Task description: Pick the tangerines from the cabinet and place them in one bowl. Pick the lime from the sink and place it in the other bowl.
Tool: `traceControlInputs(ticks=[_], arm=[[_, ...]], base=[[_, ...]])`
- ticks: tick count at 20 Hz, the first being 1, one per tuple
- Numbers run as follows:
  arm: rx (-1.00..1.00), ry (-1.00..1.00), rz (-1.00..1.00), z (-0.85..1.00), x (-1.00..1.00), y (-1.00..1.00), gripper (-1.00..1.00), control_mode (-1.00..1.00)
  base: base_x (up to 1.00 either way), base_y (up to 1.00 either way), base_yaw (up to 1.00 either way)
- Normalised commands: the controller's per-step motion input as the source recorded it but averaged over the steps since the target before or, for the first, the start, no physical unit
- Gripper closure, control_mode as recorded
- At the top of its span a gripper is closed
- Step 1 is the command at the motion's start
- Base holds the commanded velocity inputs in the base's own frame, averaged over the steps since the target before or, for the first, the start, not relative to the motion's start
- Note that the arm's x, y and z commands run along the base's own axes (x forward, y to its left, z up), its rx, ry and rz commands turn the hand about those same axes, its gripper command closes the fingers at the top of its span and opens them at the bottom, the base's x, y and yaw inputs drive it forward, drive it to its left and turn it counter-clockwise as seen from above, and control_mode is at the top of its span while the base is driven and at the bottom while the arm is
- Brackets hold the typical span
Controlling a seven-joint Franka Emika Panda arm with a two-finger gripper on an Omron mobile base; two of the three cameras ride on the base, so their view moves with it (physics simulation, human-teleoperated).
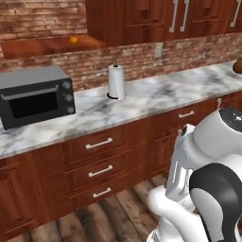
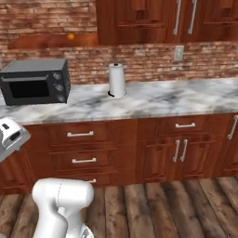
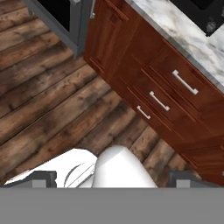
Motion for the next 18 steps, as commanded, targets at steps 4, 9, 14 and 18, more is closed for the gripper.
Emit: traceControlInputs(ticks=[4, 9, 14, 18], arm=[[0.0, 0.0, 0.0, 0.0, 0.0, 0.0, -1.0, 1.0], [0.0, 0.0, 0.0, 0.0, 0.0, 0.0, -1.0, 1.0], [0.0, 0.0, 0.0, 0.0, 0.0, 0.0, -1.0, 1.0], [0.0, 0.0, 0.0, 0.0, 0.0, 0.0, -1.0, 1.0]], base=[[0.64, -0.51, 0.06], [0.64, 0.02, 0.0], [0.82, 0.14, 0.0], [0.81, 0.13, 0.0]])
